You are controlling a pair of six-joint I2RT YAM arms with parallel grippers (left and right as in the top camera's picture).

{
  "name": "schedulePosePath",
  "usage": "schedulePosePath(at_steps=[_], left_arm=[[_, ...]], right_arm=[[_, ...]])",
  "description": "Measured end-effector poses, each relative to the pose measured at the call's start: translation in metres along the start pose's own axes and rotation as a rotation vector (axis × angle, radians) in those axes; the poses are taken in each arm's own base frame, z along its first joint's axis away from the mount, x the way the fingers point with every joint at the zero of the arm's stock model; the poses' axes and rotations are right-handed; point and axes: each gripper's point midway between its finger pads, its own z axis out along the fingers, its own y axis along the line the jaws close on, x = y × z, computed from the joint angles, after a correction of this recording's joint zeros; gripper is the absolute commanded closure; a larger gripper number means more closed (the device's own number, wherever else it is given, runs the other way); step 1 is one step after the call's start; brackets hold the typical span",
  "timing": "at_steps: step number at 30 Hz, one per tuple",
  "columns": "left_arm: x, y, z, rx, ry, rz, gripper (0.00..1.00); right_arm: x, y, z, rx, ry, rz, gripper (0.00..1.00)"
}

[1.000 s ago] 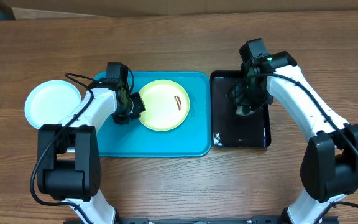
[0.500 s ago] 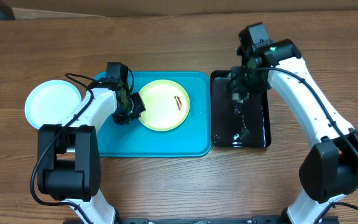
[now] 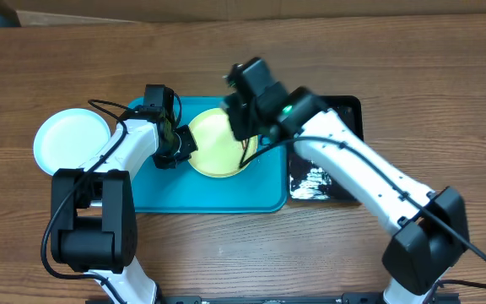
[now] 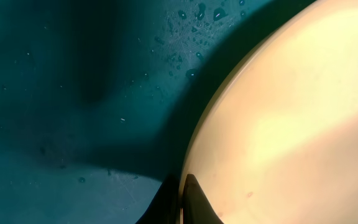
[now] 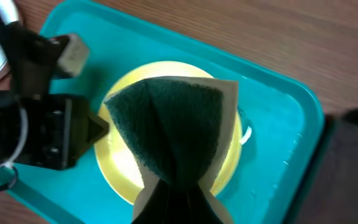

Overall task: Clean dirty plates on tray and stack at the side
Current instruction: 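Scrub the yellow plate's red sauce with the sponge in the right gripper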

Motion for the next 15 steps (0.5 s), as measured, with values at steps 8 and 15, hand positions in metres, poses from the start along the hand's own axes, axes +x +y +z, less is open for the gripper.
schedulePosePath(at_steps=[8,15], left_arm=[[-0.001,0.000,0.001,0.003,-0.005,0.001,0.96],[-0.001,0.000,0.001,0.003,-0.005,0.001,0.96]], right_arm=[[0.015,0.002,0.049,0.165,0.014,-0.060,0.96],[0.031,-0.025,0.085,0.312,0.056,-0.078,0.96]])
